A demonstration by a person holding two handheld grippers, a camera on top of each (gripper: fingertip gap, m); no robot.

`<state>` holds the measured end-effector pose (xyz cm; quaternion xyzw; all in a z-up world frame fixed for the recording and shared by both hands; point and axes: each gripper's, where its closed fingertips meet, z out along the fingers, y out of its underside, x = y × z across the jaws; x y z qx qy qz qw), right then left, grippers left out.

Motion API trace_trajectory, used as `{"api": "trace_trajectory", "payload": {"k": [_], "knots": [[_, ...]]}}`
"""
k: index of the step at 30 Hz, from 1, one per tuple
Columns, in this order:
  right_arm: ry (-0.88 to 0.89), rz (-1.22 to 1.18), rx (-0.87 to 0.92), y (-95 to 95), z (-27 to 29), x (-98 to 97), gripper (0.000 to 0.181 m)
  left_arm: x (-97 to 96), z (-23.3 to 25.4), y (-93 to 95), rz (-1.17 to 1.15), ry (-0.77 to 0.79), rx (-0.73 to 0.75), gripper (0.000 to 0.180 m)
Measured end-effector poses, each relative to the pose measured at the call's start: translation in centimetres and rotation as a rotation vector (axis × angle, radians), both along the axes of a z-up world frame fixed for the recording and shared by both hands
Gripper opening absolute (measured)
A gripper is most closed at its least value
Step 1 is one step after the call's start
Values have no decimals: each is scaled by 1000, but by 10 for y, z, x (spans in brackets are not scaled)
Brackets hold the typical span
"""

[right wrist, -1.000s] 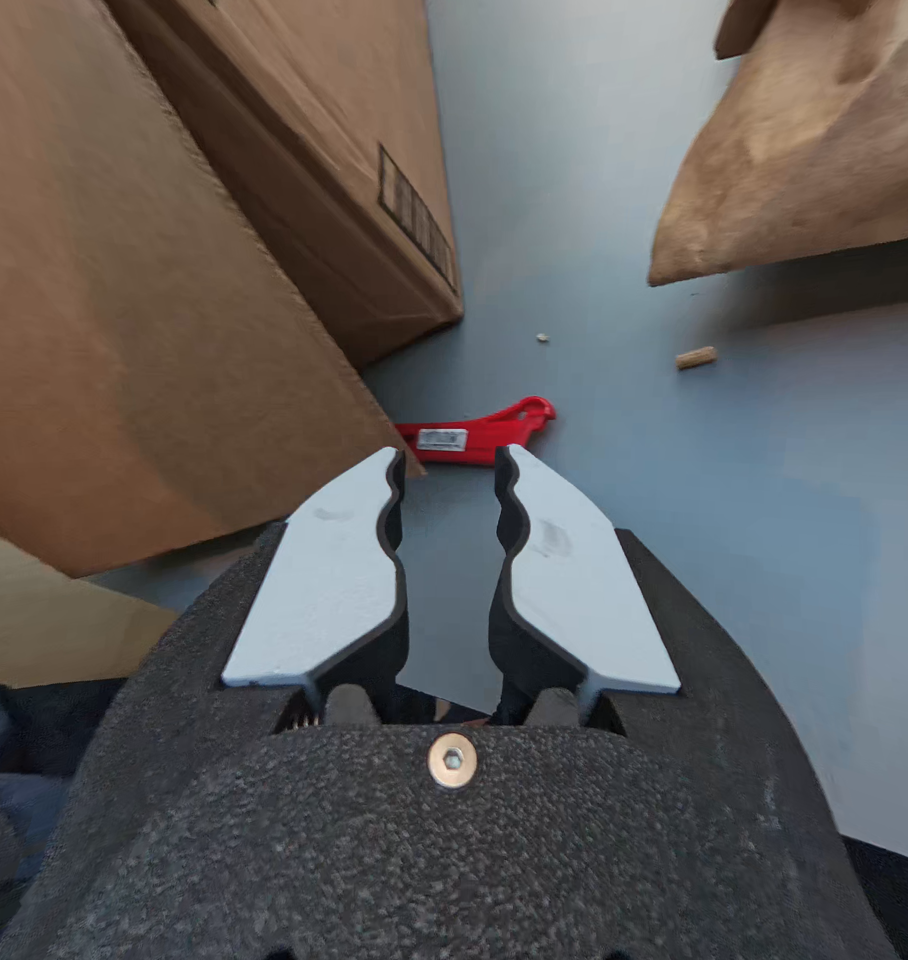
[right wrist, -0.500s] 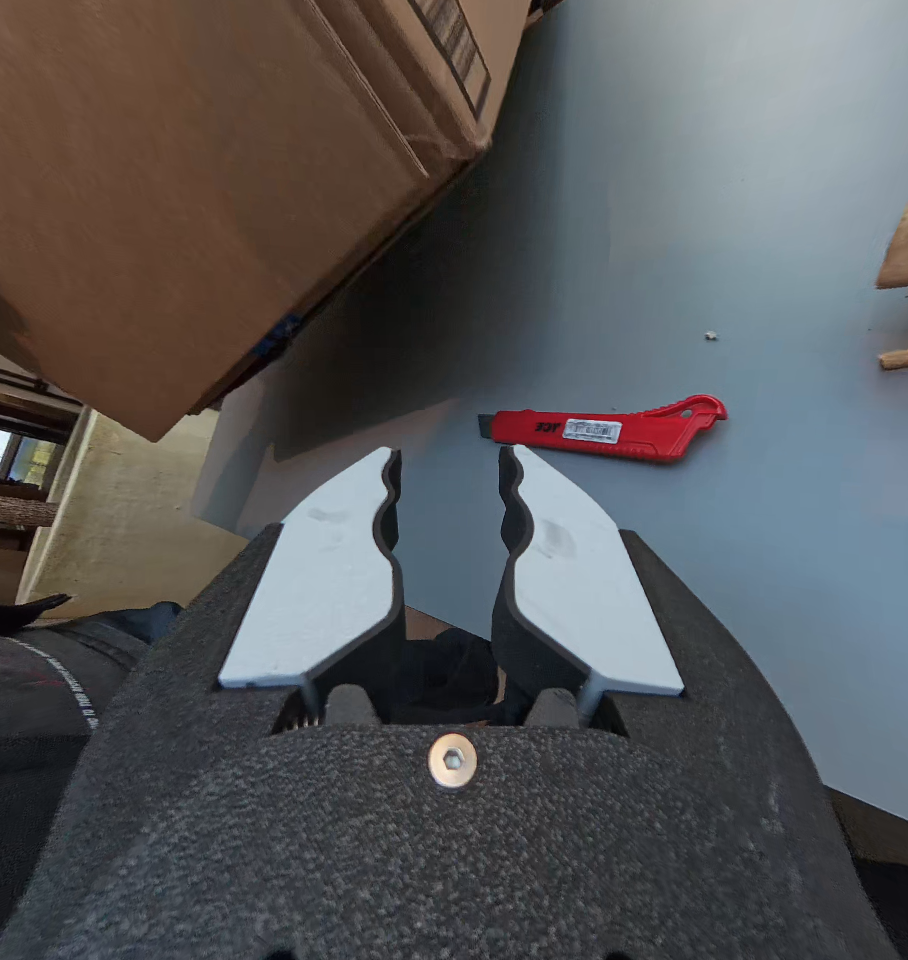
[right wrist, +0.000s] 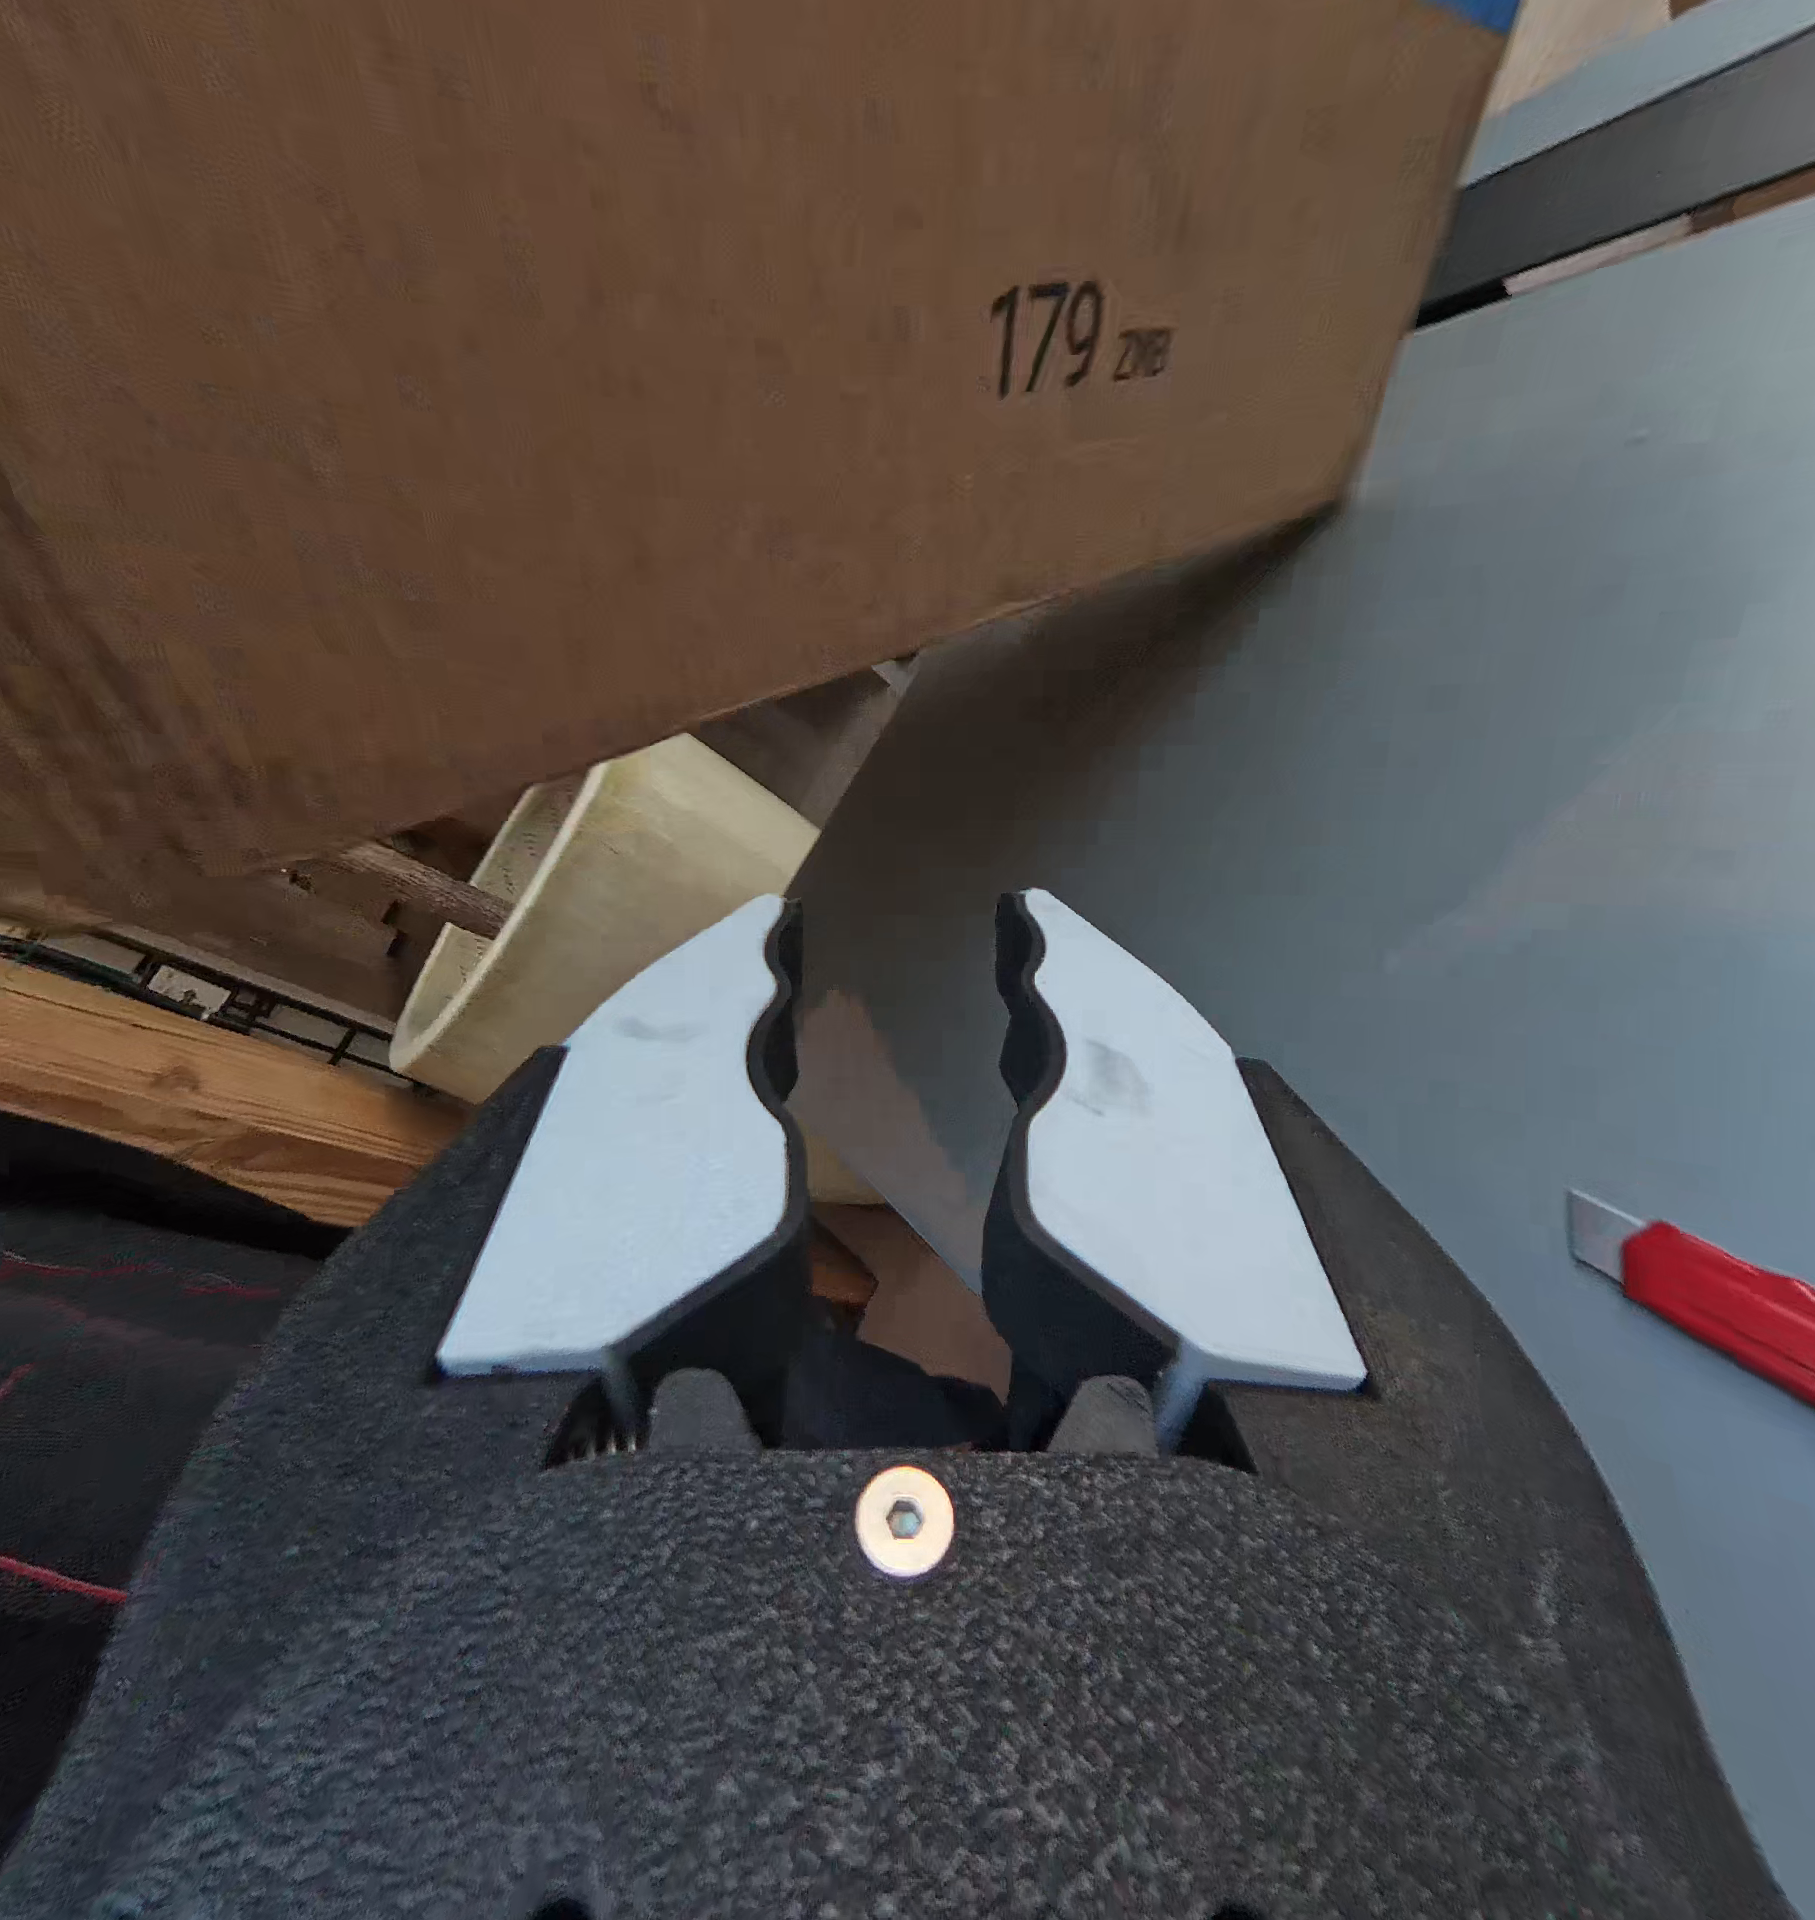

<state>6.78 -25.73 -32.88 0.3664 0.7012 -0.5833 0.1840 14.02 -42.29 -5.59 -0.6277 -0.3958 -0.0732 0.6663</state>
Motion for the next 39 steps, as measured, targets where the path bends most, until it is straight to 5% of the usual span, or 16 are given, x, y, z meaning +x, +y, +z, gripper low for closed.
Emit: {"api": "trace_trajectory", "payload": {"k": [5,8,24,35,39], "knots": [[65,-81,-110,-18,61,-4,37,11,23,-65,216,204,638,13],[105,-118,-136,-26,90,-4,37,25,4,-82,276,248,824,14],[329,64,-155,-134,207,64,37,16,71,-153,325,593,1188,20],[409,124,-90,-161,220,82,36,-35,177,-216,273,960,1334,35],[375,103,-69,-146,209,76,36,-24,172,-215,255,1062,1310,33]]}}
